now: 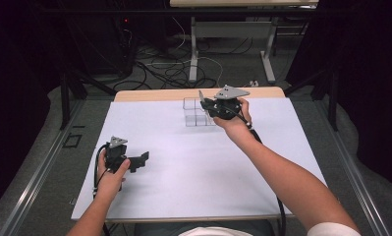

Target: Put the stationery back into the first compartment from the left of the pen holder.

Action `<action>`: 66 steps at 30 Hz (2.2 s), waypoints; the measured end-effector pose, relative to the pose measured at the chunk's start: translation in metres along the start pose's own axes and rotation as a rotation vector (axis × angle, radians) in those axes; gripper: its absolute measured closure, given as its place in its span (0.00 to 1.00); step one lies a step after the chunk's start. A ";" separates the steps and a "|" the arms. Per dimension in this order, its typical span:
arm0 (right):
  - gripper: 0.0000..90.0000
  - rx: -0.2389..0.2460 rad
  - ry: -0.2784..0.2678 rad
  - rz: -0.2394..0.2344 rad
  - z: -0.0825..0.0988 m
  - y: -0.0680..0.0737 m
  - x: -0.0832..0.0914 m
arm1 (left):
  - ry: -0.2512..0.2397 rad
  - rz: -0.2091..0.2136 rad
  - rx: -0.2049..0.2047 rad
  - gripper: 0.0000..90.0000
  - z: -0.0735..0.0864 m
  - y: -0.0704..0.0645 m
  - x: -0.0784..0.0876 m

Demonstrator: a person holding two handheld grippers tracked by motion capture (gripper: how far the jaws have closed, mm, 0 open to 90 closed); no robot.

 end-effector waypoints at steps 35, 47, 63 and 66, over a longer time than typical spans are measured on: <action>0.88 -0.216 -0.198 0.049 -0.025 -0.017 -0.059 | 0.000 0.003 0.008 0.00 0.002 0.004 0.002; 0.88 -0.225 -0.200 0.055 -0.014 -0.020 -0.077 | -0.009 0.001 0.013 0.00 0.002 0.004 0.004; 0.88 -0.209 -0.139 0.051 0.004 -0.018 -0.090 | -0.014 -0.001 0.014 0.00 0.003 0.005 0.005; 0.87 -0.213 -0.130 0.047 0.005 -0.017 -0.090 | -0.007 0.002 0.014 0.00 0.004 0.005 0.006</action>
Point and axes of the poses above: each handheld gripper's, and its own axes: x roughly backward along the jaws, z roughly out of its underside, y roughly to its left, the point moved 9 cm from there along -x, roughly forward along the jaws, and after that the axes turned 12 degrees about -x, right-handed, at the moved point
